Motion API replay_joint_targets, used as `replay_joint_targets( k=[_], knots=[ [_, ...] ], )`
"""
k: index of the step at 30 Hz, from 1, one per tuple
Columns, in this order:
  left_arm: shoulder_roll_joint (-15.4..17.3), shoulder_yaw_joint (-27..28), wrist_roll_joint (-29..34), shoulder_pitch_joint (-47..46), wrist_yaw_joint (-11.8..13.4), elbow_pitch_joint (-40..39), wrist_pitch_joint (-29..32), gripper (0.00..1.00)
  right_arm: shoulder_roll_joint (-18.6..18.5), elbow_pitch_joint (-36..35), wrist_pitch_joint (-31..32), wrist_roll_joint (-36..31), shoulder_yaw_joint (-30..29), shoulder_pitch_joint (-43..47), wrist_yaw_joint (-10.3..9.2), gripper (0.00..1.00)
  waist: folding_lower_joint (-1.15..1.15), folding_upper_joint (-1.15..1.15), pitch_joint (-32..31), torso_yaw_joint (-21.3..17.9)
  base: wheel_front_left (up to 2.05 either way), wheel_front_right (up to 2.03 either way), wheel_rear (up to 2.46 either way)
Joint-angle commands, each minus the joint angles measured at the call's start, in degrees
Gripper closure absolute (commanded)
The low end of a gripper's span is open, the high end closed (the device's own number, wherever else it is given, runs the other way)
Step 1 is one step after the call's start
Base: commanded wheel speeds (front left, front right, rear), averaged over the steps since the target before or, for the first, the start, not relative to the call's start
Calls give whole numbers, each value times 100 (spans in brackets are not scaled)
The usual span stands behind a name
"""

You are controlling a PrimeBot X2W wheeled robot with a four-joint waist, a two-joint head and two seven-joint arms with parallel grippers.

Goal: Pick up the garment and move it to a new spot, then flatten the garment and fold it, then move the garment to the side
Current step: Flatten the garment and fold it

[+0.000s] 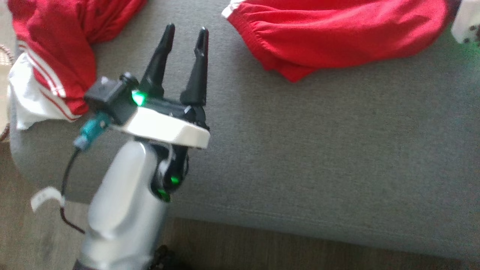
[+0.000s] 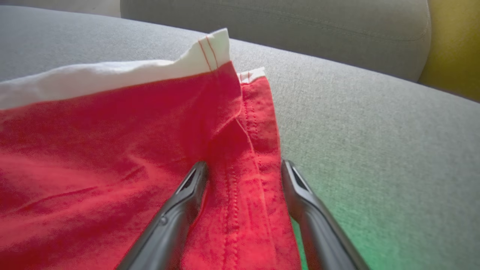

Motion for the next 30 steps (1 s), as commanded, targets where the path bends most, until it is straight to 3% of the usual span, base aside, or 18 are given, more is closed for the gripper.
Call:
replay_joint_targets(
  k=[1,6,11,12,13,14,22,30],
  knots=[
    [97,61,89,174,108,-431,-29,0,-54,82,-26,-74,61,-20,-2,0,0,0,-1,122,0,0,0],
    [95,-246,205,606,368,-936,-29,0,-98,463,186,-141,6,-27,-2,0,0,0,-16,296,0,0,0],
    [95,-385,208,799,523,-1119,-29,0,44,586,784,-23,-119,99,-2,0,0,0,-49,308,0,0,0],
    [95,-392,221,831,557,-1147,-29,0,99,594,919,16,-142,111,-2,14,0,0,-55,279,0,0,0],
    [95,-393,248,859,587,-1169,-29,0,146,599,1003,38,-157,109,-2,66,0,0,-64,240,0,0,0],
    [95,-389,277,884,614,-1196,-29,0,185,602,1057,44,-154,103,-2,100,0,0,-73,196,0,0,0],
    [94,-274,533,1067,660,-1294,-29,0,379,453,841,273,-295,147,-2,100,0,0,-267,-265,0,0,0],
    [94,-4,738,1249,592,-1320,-29,0,73,353,584,336,-337,294,-2,100,0,0,-515,-768,0,0,0]
  ],
)
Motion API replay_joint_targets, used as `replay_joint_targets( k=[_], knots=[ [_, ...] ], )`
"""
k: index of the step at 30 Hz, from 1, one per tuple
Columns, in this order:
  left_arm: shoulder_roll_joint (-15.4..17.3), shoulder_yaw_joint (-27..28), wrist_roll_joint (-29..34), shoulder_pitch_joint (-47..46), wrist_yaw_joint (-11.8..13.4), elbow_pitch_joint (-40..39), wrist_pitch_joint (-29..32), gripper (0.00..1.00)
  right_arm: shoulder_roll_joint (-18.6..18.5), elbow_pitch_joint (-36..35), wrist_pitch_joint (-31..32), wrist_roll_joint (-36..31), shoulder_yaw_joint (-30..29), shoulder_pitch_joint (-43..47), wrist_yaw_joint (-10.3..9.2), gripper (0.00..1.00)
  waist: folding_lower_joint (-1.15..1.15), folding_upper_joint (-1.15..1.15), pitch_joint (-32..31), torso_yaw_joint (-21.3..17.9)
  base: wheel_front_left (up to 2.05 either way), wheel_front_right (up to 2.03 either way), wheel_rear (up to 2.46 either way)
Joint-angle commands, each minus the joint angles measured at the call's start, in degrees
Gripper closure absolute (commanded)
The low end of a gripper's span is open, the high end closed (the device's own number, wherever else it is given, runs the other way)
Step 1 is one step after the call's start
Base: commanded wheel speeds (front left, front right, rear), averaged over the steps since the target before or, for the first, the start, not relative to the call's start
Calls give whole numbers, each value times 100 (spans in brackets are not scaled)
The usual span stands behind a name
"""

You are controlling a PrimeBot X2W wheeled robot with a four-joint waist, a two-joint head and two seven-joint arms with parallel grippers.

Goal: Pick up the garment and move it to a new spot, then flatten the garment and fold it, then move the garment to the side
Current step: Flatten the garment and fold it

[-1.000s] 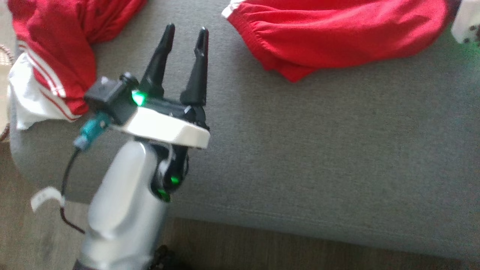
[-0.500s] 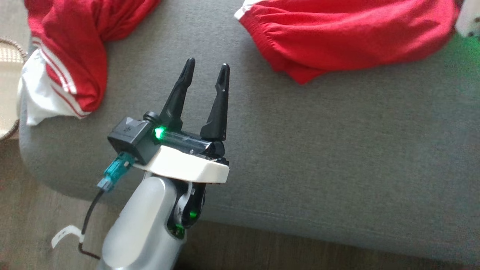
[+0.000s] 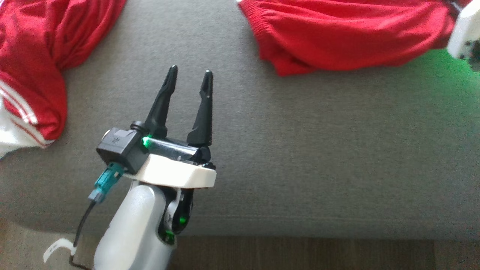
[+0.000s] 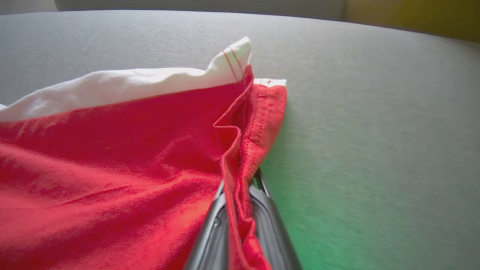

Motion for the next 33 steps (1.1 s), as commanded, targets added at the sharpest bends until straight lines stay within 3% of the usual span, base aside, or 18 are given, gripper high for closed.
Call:
replay_joint_targets(
  k=[1,8,15,33],
  knots=[
    [80,211,66,59,-23,-210,-29,0,-125,-111,-81,15,6,118,-3,100,0,0,-111,-168,0,0,0],
    [80,306,135,164,-117,-216,-29,0,-409,-119,-272,-91,34,134,-3,100,0,0,-251,-431,0,0,0],
    [80,215,72,197,-139,-168,-29,0,-274,-353,-242,-116,117,111,-3,100,0,0,-392,-373,0,0,0],
    [80,100,-76,419,-66,-169,-29,0,626,-1549,358,-192,527,1,-3,100,0,0,-807,48,0,0,0]
  ],
)
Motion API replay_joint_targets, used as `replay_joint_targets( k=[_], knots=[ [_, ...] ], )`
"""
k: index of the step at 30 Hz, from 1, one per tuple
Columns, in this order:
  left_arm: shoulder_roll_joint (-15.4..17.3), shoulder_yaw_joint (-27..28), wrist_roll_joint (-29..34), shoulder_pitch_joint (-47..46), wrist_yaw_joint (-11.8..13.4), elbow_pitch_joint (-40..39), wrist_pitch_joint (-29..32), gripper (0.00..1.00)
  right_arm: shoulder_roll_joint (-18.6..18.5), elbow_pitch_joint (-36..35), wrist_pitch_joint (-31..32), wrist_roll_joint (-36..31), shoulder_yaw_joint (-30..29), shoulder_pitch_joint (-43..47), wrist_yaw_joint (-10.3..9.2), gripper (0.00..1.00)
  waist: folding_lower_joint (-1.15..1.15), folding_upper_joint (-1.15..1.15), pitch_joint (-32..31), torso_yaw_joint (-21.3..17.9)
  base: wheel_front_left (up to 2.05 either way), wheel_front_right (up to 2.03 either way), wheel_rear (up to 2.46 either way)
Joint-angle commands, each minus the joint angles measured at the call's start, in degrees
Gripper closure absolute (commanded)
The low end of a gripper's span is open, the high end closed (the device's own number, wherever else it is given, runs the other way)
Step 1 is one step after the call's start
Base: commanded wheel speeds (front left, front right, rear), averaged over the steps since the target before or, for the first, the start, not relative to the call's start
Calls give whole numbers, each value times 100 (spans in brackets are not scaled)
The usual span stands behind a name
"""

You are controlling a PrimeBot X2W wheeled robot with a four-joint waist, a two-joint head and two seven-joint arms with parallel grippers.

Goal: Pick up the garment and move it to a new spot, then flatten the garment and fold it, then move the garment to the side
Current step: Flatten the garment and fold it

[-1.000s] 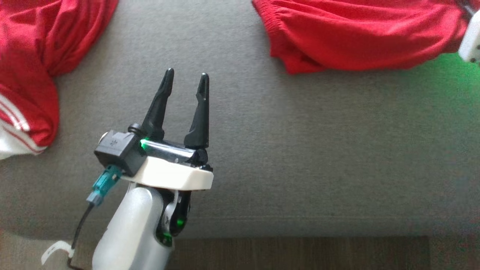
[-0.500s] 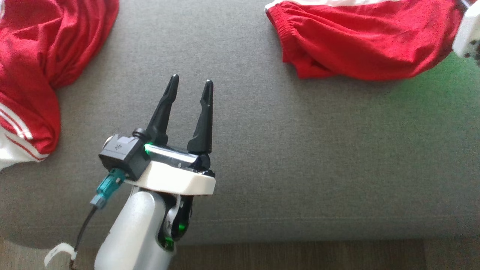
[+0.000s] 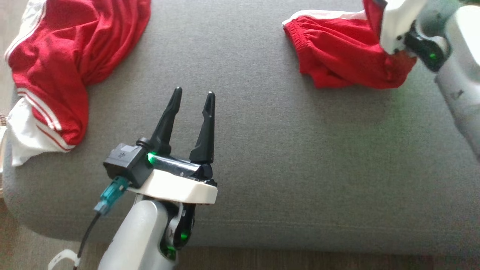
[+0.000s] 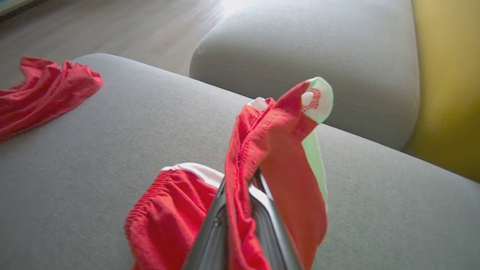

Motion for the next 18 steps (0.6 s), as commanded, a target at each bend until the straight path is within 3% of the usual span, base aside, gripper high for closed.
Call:
replay_joint_targets(
  k=[1,10,11,12,13,18],
  knots=[
    [54,101,-36,17,29,-202,-29,0,130,-172,23,-29,-32,-37,-3,100,0,0,-29,51,0,0,0],
    [54,19,-149,31,72,-158,-29,0,825,36,145,-191,-120,402,-3,100,0,0,-135,317,0,0,0],
    [54,23,-161,37,80,-157,-29,0,877,66,177,-171,-137,465,-3,89,0,0,-143,336,0,0,0],
    [54,24,-172,43,85,-155,-29,0,917,75,186,-150,-155,520,-3,52,0,0,-152,352,0,0,0],
    [54,27,-179,49,89,-153,-29,0,946,71,180,-129,-174,572,-3,0,0,0,-163,364,0,0,0],
    [54,78,-188,130,102,-108,-29,0,923,-159,-35,82,-404,768,-3,0,0,0,-317,343,0,0,0]
  ],
)
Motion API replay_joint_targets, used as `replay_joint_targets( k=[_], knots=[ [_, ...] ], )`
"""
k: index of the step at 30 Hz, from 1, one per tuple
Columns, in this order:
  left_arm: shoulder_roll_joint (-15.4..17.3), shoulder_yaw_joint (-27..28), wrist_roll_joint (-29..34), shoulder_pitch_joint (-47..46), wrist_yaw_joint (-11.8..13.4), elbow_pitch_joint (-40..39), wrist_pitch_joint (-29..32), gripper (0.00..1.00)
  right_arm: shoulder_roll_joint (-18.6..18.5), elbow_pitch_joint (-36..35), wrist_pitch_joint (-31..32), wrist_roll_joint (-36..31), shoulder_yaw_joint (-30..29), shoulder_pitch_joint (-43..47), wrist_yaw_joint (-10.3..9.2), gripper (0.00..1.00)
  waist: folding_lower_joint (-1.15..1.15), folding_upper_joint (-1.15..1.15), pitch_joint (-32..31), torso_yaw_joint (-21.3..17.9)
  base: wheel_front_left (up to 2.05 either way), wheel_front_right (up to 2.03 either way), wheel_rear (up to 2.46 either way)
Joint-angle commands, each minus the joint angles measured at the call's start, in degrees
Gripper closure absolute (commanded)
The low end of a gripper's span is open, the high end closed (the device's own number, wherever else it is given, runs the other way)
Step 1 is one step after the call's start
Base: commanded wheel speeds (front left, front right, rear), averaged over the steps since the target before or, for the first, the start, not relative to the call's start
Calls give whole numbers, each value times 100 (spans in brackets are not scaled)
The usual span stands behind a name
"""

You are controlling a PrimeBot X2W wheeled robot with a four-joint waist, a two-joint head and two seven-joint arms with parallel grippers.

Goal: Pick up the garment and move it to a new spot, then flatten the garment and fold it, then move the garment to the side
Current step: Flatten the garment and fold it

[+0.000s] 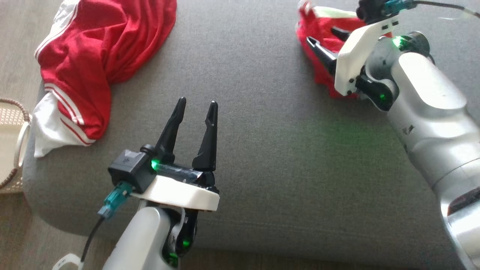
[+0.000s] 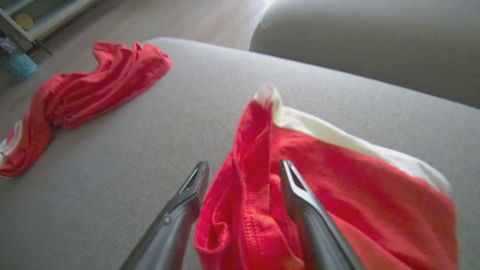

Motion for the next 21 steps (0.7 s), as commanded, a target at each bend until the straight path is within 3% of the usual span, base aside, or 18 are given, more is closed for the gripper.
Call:
replay_joint_targets(
  k=[1,5,12,17,21],
  knots=[
    [53,212,-23,14,61,-178,-29,0,37,-309,-170,61,-95,-21,-3,0,0,0,-86,-45,0,0,0],
    [53,309,18,141,99,-223,-29,0,-300,-721,-776,19,-390,148,-3,0,0,0,-269,-195,0,0,0],
    [53,550,135,393,152,-322,-29,0,-741,-1052,-1766,-698,-1117,764,-3,0,0,0,-516,-547,0,0,0],
    [53,711,205,511,207,-381,-29,0,-710,-1339,-2148,-1224,-1606,1358,-3,0,0,0,-605,-688,0,0,0],
    [53,904,304,682,336,-419,-29,0,-477,-1830,-2342,-1822,-2142,2172,-3,0,0,0,-746,-808,0,0,0]
  ],
)
